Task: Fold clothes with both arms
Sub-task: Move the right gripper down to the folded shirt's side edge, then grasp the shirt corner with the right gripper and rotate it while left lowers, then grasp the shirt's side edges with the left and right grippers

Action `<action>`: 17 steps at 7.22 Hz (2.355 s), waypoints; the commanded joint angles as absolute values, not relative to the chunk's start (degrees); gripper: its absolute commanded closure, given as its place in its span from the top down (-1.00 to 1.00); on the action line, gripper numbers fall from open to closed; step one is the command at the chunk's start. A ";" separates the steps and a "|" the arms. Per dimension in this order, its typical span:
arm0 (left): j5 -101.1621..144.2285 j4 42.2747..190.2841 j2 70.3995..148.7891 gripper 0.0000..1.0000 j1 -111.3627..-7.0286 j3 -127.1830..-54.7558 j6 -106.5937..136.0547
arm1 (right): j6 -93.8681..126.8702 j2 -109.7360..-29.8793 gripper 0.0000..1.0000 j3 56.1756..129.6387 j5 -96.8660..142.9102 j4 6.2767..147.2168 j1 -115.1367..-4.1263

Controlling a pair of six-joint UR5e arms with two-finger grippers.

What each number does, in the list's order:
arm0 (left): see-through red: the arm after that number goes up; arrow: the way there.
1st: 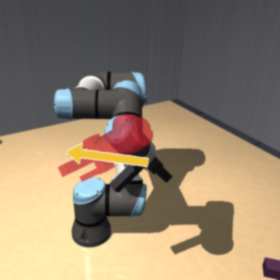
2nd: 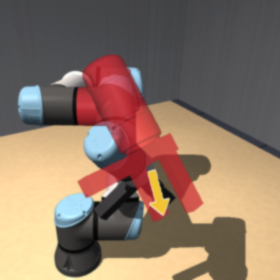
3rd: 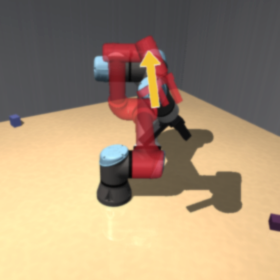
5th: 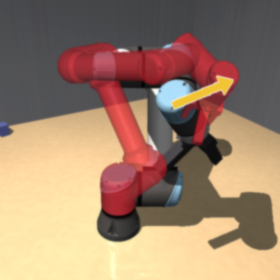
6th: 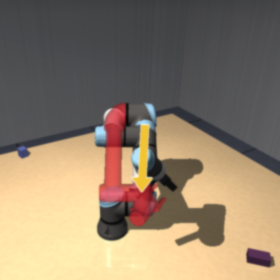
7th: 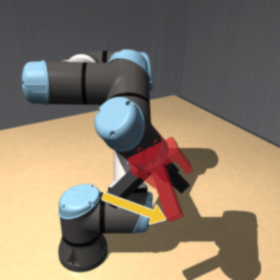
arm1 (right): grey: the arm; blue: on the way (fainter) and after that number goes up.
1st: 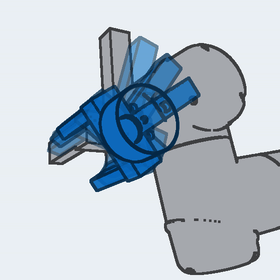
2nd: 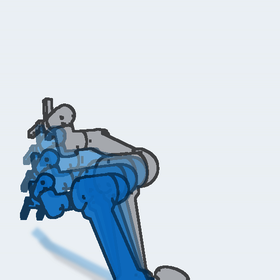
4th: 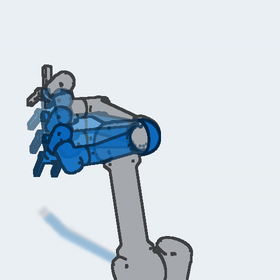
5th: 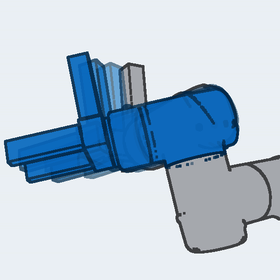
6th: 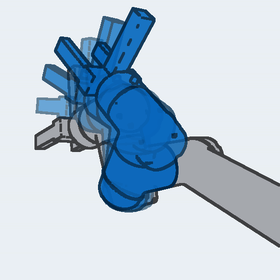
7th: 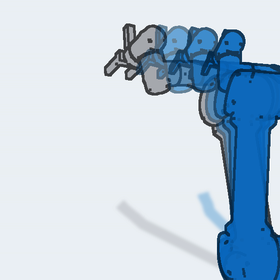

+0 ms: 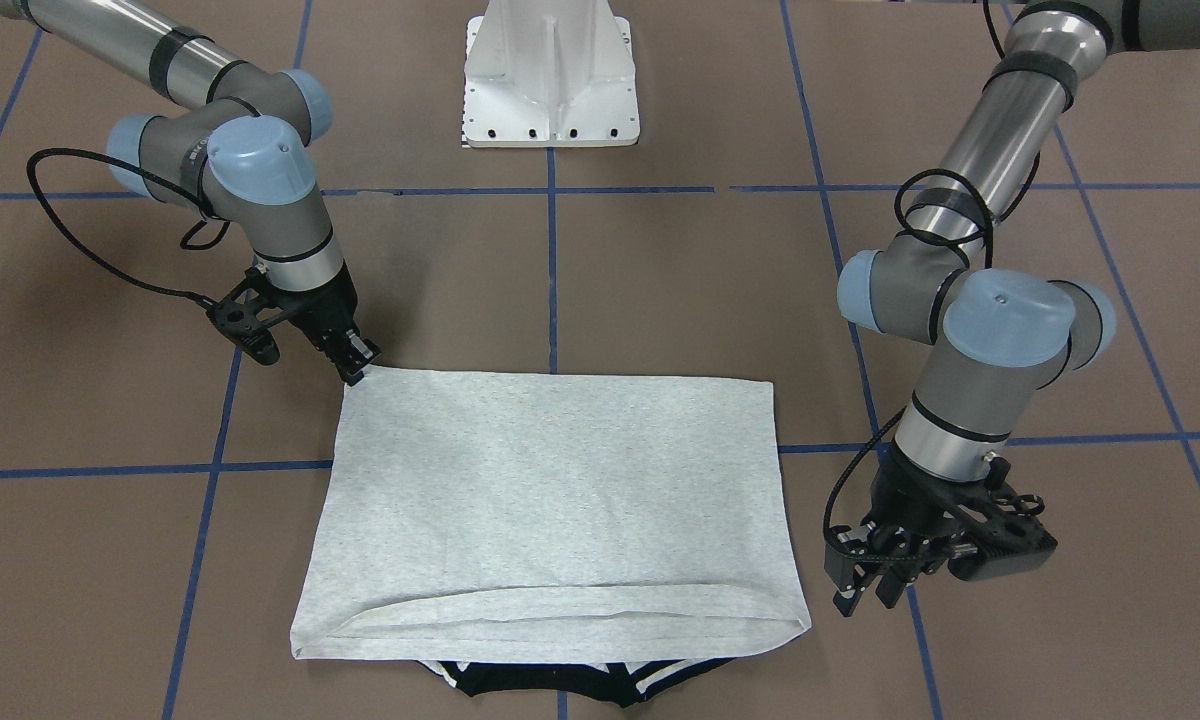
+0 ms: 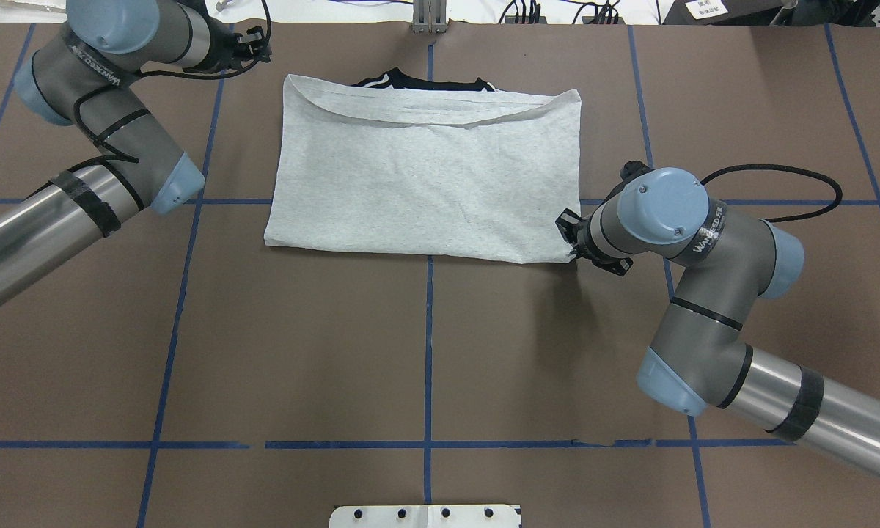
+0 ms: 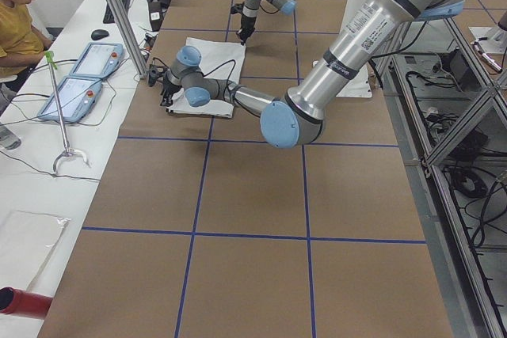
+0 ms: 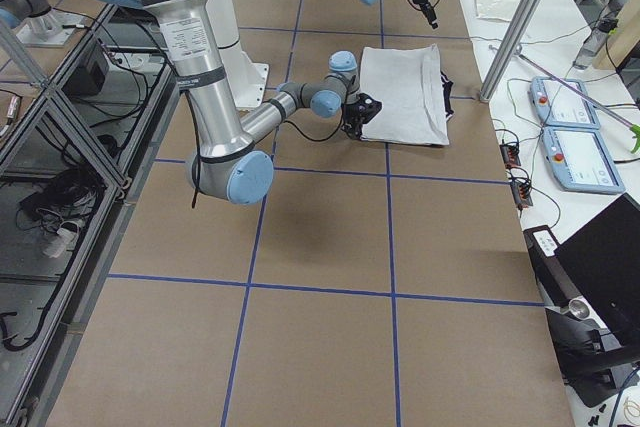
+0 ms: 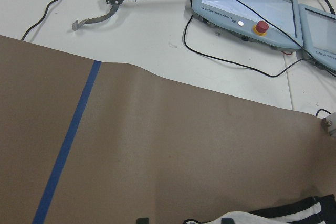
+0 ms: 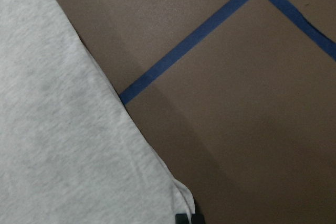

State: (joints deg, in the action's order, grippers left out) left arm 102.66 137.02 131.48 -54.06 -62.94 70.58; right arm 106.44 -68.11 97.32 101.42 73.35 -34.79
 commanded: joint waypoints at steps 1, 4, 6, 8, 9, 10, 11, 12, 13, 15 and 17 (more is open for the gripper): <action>102.83 136.76 130.96 0.11 -54.05 -66.06 70.84 | 106.52 -75.79 -1.00 108.38 105.27 74.00 -34.63; 111.26 136.93 125.17 0.10 -53.26 -75.47 73.56 | 109.25 -89.79 -1.00 127.48 108.63 79.95 -23.70; 115.98 136.76 124.01 0.10 -53.09 -77.95 77.31 | 117.46 -91.05 -1.00 131.74 115.29 80.95 -13.60; 119.00 136.23 121.84 0.11 -50.38 -83.72 86.18 | 118.74 -91.58 -1.00 133.15 115.23 81.04 -5.40; 119.00 136.14 117.64 0.14 -47.40 -88.98 89.53 | 119.09 -92.10 0.98 133.15 114.88 81.04 -3.53; 118.92 135.62 114.81 0.21 -44.68 -93.38 94.35 | 119.35 -91.76 1.00 133.07 114.70 81.04 -4.39; 118.39 134.57 112.18 0.31 -40.04 -96.82 99.27 | 119.27 -91.41 1.00 132.89 114.61 81.04 -10.05; 116.65 134.56 111.37 0.45 -35.12 -97.90 104.28 | 119.18 -89.14 1.00 131.93 112.96 80.95 -15.50; 112.11 133.78 111.10 0.45 -29.41 -98.00 108.76 | 118.57 -83.38 1.00 127.57 109.98 81.03 -23.30; 108.46 126.85 111.62 0.45 -25.67 -97.82 109.25 | 116.21 -77.27 1.00 121.57 105.14 81.04 -30.83; 108.46 126.39 111.36 0.25 -24.96 -97.47 109.25 | 115.14 -76.99 1.00 120.41 104.85 81.04 -30.85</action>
